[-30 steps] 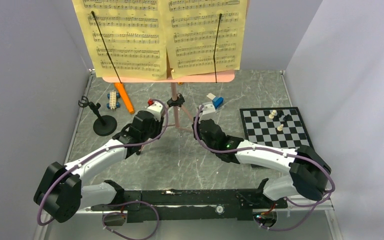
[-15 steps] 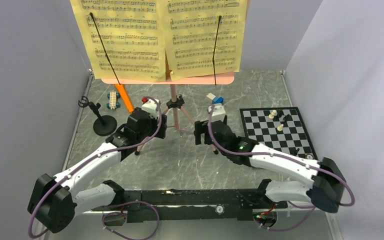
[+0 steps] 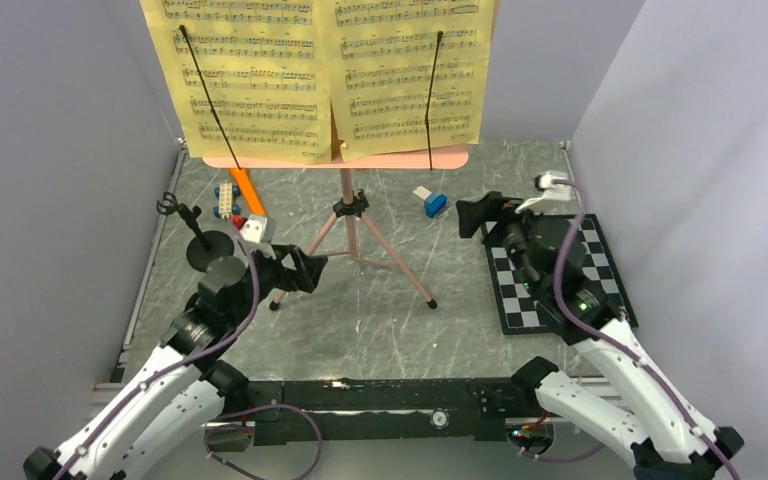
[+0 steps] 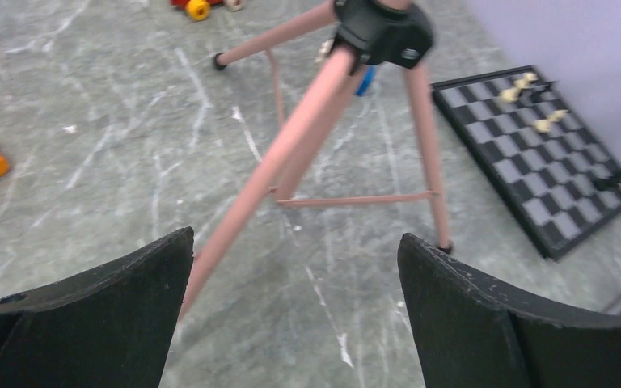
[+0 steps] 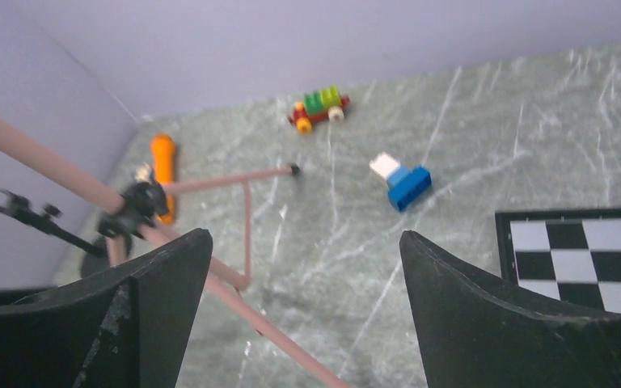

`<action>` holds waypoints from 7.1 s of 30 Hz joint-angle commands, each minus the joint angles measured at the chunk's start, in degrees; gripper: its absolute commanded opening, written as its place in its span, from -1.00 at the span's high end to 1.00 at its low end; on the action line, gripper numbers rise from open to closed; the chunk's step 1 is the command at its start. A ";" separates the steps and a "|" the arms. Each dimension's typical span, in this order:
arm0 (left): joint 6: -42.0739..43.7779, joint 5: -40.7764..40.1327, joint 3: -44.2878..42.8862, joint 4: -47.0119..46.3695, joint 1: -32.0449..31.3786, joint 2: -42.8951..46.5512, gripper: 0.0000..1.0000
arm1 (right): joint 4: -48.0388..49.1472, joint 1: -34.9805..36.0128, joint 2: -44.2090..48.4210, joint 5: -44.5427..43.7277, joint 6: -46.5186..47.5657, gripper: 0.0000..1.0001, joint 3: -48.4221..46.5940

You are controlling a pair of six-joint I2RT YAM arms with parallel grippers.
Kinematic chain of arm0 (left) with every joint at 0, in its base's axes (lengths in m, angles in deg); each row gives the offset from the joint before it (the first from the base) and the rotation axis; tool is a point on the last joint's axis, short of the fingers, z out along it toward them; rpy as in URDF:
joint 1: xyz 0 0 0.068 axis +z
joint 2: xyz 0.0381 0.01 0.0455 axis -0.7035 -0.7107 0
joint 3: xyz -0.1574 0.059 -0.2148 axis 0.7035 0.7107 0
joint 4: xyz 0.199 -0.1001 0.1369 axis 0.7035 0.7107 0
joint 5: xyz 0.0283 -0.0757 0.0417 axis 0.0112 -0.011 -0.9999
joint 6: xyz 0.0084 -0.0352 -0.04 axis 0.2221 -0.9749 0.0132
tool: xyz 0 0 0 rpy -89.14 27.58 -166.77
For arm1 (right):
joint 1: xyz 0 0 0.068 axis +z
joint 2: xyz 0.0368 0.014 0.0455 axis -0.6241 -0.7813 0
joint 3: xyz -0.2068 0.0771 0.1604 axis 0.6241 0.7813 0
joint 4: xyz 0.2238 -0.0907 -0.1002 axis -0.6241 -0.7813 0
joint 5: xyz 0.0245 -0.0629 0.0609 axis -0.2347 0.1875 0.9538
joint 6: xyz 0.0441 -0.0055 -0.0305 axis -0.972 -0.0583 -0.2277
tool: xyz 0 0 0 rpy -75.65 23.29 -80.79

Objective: Pack up the instrument practice props

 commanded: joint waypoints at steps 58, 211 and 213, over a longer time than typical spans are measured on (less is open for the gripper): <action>17.34 -2.91 -69.80 -10.60 -28.09 -41.04 -0.61 | 18.80 -13.68 -12.61 29.24 6.51 -0.57 -26.79; 10.03 0.61 -53.26 -21.89 -22.98 -32.76 -0.81 | -8.84 -14.14 22.99 -3.25 16.63 1.00 -20.19; 9.39 0.30 -50.73 -22.12 -23.12 -30.88 -0.91 | -9.73 -14.07 24.52 -4.26 17.28 1.00 -17.54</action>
